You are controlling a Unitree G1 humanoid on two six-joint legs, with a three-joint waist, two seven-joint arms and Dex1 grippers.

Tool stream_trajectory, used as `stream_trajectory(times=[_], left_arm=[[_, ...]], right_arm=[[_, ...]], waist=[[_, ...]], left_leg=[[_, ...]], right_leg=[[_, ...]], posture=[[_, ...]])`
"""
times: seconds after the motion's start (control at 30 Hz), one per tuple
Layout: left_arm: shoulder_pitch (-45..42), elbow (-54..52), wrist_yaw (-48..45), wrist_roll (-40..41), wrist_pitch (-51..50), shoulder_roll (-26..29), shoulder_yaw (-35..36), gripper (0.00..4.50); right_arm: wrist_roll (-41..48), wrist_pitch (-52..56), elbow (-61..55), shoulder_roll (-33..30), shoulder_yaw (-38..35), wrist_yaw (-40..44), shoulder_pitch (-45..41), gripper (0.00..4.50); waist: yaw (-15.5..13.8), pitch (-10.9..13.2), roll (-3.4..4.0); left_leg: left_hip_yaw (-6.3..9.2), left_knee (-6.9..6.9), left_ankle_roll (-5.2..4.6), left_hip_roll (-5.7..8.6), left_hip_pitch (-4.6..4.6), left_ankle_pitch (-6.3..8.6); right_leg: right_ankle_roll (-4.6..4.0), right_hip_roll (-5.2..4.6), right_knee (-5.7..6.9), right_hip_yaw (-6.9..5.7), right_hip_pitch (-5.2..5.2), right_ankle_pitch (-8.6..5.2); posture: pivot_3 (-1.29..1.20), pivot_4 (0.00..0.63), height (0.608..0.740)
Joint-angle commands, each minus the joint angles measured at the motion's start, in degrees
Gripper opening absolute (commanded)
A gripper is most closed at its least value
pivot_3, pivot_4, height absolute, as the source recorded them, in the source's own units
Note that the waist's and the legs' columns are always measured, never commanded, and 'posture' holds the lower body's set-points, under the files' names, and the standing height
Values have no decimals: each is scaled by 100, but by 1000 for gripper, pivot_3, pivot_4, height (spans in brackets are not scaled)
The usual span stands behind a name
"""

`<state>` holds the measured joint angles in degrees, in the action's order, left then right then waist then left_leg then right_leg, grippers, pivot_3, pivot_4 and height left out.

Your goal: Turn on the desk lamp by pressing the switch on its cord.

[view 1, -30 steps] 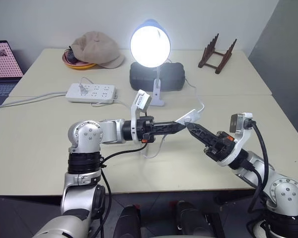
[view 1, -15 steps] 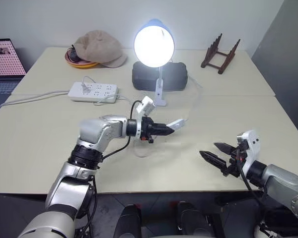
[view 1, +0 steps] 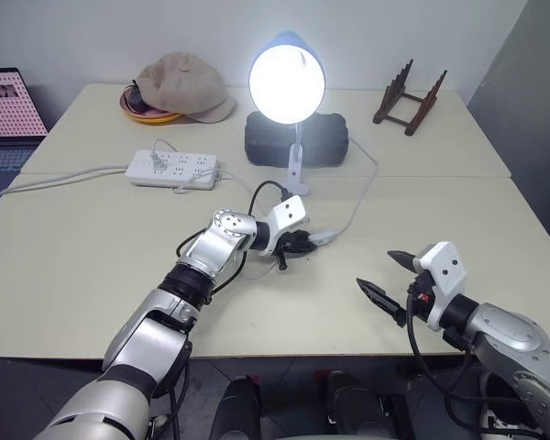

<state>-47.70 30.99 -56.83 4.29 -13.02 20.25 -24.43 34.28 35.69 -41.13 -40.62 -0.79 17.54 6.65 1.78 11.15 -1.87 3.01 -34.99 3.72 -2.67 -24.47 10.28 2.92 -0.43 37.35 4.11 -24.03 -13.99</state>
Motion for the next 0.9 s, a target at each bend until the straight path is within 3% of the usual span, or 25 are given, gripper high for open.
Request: stream_trajectory(times=[0.03, 0.23, 0.5, 0.67, 0.9], left_arm=[[-133, -57, -130, 6, 173, -47, 255, 1915], [184, -1160, -809, 638, -333, 564, 887, 3135], [989, -2607, -1093, 1123, -1229, 1855, 1729, 4488], [1737, -3072, -1038, 1387, -1570, 2715, 2534, 4488], [1900, -3228, -604, 1318, -1634, 2735, 2668, 4488]], right_arm=[[-130, -94, -49, 68, -149, 154, -111, 4500], [-111, -80, 171, -73, -260, 719, -229, 4500], [18, -166, 678, -458, -579, 1780, -449, 4500], [-36, -313, 1340, -693, -775, 2470, -699, 4500], [-248, -494, 1831, -608, -690, 2783, -978, 4500]], waist=[[3, 0, 0], [23, 0, 0], [43, 0, 1], [46, 0, 1], [-14, -1, 0]], left_leg=[[0, 0, 0, 0, 0, 0], [0, -1, 0, -1, 2, 0], [2, -4, -1, -4, 19, -1], [-3, -12, -1, -4, 23, -1], [-2, -15, 0, -3, 25, -1]], right_leg=[[0, 0, 0, 0, -1, 0], [0, 1, 12, 1, -4, 0], [-5, 3, 45, -1, -2, -3], [-7, 2, 47, 3, 0, -4], [-8, 1, 48, 1, 3, -5]], posture=[[0, 150, 740], [0, 150, 740], [0, 150, 740], [0, 150, 740], [0, 150, 740]])
